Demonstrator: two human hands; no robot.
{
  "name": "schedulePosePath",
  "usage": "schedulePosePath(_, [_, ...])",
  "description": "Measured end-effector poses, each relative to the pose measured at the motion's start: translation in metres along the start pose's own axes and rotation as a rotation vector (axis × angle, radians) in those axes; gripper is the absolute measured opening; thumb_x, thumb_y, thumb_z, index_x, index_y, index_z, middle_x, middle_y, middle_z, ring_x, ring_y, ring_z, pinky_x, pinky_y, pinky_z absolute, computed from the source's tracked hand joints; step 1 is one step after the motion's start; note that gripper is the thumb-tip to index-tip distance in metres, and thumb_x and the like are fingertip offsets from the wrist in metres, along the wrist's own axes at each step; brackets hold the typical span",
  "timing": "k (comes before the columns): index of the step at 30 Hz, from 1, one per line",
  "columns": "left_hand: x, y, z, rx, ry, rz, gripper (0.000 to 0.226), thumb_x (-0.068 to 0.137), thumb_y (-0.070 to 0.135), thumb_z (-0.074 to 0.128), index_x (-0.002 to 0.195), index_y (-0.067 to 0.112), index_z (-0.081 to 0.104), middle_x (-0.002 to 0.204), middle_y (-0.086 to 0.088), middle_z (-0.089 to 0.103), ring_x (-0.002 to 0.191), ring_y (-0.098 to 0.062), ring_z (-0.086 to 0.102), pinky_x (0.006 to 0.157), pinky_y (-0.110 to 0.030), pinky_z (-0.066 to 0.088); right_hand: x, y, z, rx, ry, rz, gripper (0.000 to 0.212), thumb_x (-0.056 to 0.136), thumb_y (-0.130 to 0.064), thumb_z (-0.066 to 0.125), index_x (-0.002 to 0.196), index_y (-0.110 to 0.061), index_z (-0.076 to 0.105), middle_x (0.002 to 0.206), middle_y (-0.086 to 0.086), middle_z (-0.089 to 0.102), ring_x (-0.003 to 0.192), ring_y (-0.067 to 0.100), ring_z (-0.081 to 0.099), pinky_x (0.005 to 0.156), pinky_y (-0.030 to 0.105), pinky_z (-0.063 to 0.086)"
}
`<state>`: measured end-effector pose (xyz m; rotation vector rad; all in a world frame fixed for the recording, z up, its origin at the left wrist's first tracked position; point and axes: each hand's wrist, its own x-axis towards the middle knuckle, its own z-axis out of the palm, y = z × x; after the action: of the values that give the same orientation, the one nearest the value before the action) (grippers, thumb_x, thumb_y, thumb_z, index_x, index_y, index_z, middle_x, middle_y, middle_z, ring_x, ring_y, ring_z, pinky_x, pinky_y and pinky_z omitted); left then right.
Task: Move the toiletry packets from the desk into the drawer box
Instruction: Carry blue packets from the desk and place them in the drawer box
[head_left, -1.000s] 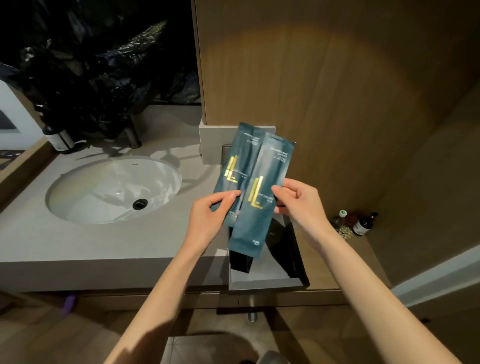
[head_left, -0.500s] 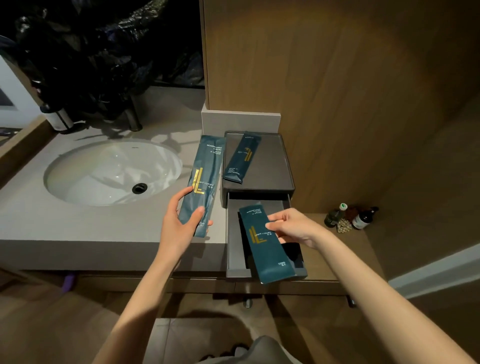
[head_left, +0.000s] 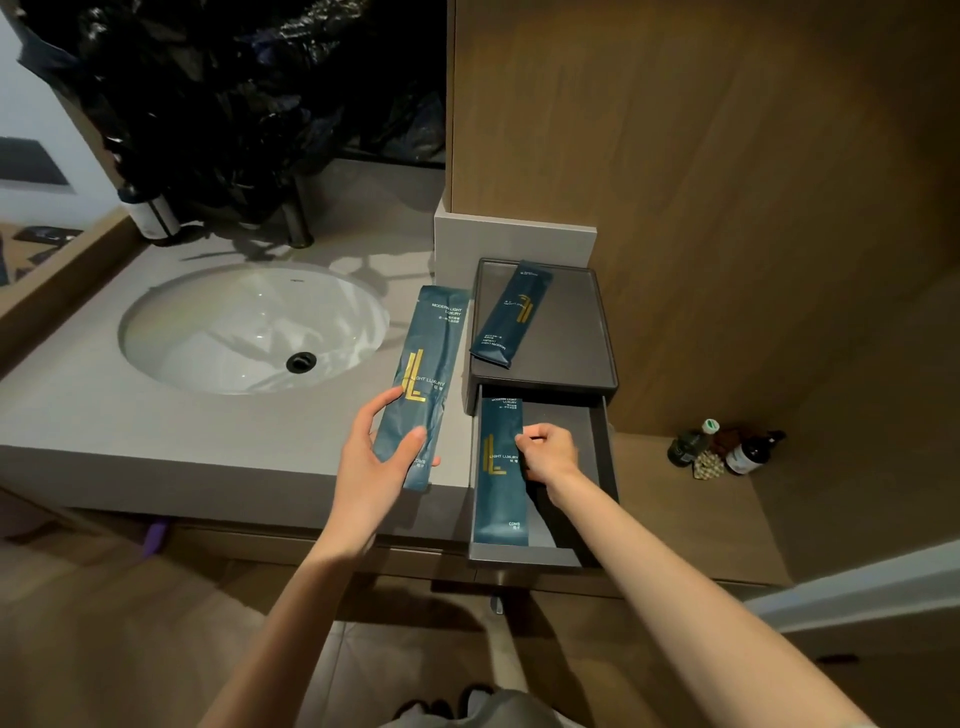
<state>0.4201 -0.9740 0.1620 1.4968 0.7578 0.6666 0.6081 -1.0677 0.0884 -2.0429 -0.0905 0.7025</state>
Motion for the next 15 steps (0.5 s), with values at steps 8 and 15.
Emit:
schedulePosePath(8, [0.004, -0.007, -0.002, 0.044, -0.017, -0.006, 0.044, 0.090, 0.016, 0.063, 0.129, 0.029, 0.048, 0.130, 0.006, 0.054, 0.112, -0.009, 0.060, 0.085, -0.029, 0.057, -0.006, -0.001, -0.031, -0.373, -0.075, -0.344, 0.054, 0.078, -0.022, 0.076, 0.128, -0.016, 0.058, 0.101, 0.003, 0.068, 0.098, 0.023, 0.066, 0.090, 0.044, 0.054])
schedulePosePath(15, [0.007, -0.008, 0.007, 0.005, -0.038, -0.019, 0.043, 0.090, 0.014, 0.062, 0.128, 0.030, 0.048, 0.130, 0.005, 0.054, 0.114, -0.011, 0.059, 0.082, -0.021, 0.056, -0.024, 0.004, -0.059, -0.955, -0.506, -0.559, 0.099, 0.073, -0.040, 0.079, 0.152, -0.032, 0.020, 0.161, -0.003, 0.013, 0.148, 0.024, 0.005, 0.117, 0.047, 0.018])
